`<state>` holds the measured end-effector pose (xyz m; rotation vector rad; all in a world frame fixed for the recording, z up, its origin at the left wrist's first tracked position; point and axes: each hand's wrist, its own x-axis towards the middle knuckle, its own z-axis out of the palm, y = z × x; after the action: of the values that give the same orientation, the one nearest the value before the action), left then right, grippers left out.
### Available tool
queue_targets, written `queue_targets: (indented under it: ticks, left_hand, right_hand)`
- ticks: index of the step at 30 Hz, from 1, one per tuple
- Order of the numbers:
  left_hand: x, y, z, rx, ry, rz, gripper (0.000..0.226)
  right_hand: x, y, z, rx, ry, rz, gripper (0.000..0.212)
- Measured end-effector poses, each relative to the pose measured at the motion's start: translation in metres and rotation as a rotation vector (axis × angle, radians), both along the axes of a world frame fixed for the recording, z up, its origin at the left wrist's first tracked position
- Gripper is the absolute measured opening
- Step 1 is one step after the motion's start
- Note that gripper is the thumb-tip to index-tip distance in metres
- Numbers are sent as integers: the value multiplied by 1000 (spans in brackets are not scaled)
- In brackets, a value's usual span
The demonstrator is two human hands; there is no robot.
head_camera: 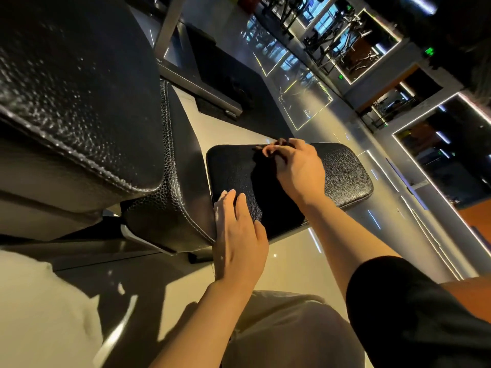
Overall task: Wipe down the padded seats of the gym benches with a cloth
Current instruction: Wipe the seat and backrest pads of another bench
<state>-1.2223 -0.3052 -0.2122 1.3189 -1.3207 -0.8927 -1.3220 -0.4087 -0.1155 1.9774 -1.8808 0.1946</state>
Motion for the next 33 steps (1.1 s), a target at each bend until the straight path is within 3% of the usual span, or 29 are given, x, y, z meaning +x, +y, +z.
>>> queue_targets:
  ticks: [2,5,8,16,21,26,30,33]
  left_hand:
    - [-2,0,-1,2,1,0,50]
    - [-5,-4,-1,15,-40,24,45]
    - [-8,-11,-2,25,-85,57,39]
    - [-35,-16,15,-220,-199,-23,44]
    - [-50,-6,18,-347,-387,-145,58]
    - [-49,0,15,-358,-358,-162,59]
    - [-40,0,9,-282,-288,-63,55]
    - [-29,3,5,-206,-248,10,55]
  right_hand:
    - [4,-1,-6,-4,58,-43,29]
    - [27,2,-22,176,172,198,37]
    - [38,2,-27,304,187,248,38]
    - [-27,2,16,45,94,13,29]
    - [-81,6,51,-52,19,-168,30]
    - [-101,12,65,-131,-123,-357,38]
    - [-79,6,47,-115,-105,-346,37]
    - [-46,8,23,-19,-50,-189,38]
